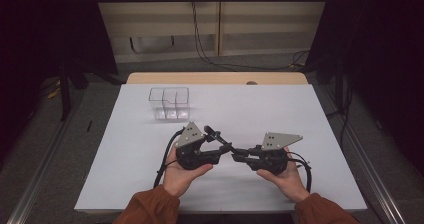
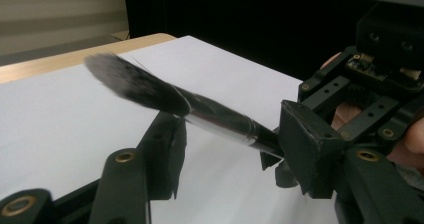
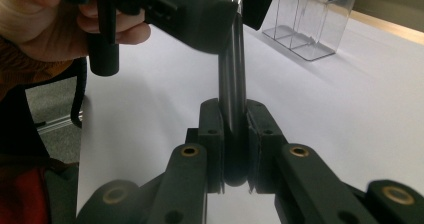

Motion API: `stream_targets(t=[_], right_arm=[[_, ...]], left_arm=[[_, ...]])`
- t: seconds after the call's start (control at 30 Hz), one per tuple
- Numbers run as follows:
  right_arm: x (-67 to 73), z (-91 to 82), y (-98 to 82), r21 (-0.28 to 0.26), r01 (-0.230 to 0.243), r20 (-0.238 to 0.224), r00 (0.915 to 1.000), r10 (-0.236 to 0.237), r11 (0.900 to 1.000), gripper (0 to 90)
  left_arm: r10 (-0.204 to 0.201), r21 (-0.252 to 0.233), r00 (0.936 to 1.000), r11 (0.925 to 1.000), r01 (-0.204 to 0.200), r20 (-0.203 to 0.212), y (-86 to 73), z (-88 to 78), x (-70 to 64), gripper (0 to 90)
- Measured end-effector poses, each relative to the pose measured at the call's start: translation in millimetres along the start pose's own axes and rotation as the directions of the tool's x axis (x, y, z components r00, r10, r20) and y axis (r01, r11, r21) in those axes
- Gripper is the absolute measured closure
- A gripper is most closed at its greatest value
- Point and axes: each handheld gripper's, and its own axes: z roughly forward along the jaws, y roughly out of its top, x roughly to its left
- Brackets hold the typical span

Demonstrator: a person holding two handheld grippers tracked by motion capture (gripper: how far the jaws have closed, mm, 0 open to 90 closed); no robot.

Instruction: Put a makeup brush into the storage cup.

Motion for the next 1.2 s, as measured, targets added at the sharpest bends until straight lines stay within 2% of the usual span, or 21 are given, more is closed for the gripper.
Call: stream_targets(t=[0.17,0.33,0.57,0.8,0.97,1.2], right_arm=[[0.0,2.1,-1.4,0.005,-0.003,-0.002,1.0000,0.003,1.000,80.0],[0.0,2.7,-2.3,0.010,-0.004,-0.001,1.0000,0.004,1.000,80.0],[2.0,6.8,-4.0,0.019,-0.001,-0.016,0.9999,0.001,1.000,80.1],[2.8,7.1,-1.7,0.008,-0.005,-0.007,1.0000,0.005,1.000,80.0],[3.0,7.9,-1.8,0.006,-0.008,-0.012,0.9999,0.008,1.000,80.0],[3.3,9.0,-2.9,0.008,-0.014,-0.018,0.9997,0.014,1.000,79.9]], left_arm=[[-0.022,-0.005,0.9997,0.9997,0.022,0.012,0.1,-0.6,0.5,55.8],[-0.043,-0.005,0.9989,0.9990,0.044,0.016,-0.3,-0.4,1.4,57.6],[-0.059,-0.018,0.9978,0.9981,0.059,0.031,0.3,-1.3,1.6,64.6],[-0.073,-0.042,0.9970,0.9964,0.074,0.026,1.6,-0.7,0.8,67.0],[-0.095,-0.050,0.9947,0.9941,0.097,0.040,2.2,-1.2,1.1,69.1],[-0.096,-0.051,0.9944,0.9939,0.098,0.045,3.8,-0.4,-0.9,71.5]])
